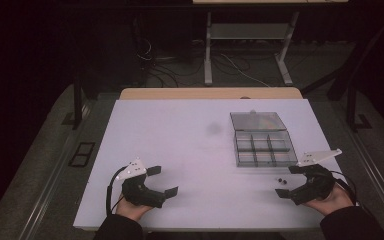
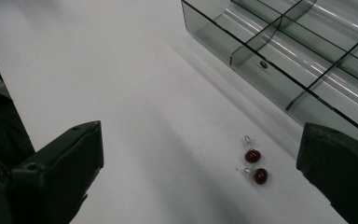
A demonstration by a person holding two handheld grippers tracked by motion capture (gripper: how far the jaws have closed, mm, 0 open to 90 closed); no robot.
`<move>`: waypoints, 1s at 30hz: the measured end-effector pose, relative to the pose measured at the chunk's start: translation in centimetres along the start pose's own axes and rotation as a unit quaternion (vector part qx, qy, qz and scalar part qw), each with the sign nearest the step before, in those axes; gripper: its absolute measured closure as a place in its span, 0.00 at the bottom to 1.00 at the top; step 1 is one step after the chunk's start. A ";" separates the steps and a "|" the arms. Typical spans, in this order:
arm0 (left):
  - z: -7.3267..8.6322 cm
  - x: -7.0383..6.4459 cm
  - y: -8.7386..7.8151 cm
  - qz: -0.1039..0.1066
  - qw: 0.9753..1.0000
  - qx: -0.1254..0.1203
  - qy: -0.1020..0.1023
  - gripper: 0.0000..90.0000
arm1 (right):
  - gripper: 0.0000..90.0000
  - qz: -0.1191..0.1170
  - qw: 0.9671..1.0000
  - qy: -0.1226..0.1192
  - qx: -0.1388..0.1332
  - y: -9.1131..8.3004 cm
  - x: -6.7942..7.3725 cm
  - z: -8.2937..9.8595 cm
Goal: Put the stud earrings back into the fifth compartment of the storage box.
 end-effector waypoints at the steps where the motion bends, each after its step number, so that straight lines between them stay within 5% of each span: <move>1: 0.0 0.0 0.0 0.000 1.000 0.001 0.001 0.00 | 0.00 0.000 1.000 0.000 0.000 0.0 0.0 0.0; 18: 0.0 0.0 0.0 0.001 1.000 0.003 0.003 0.00 | 0.01 -0.001 0.997 -0.033 0.069 1.8 -1.5 -0.3; 23: 0.0 0.0 0.0 0.001 1.000 0.003 0.004 0.00 | 0.19 -0.011 0.995 -0.052 0.087 2.3 -2.0 0.0; 30: 0.0 -0.1 0.1 0.003 1.000 0.005 0.005 0.00 | 0.32 -0.005 0.993 -0.059 0.098 2.6 -2.6 0.4</move>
Point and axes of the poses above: each handheld gripper's, and its own axes: y roughly forward along the jaws, z roughly out of its underside, x roughly to its left, the point moved 2 cm from there along y, roughly forward along the jaws, and after that the axes turned 3 degrees about y, right-handed, at the moved point
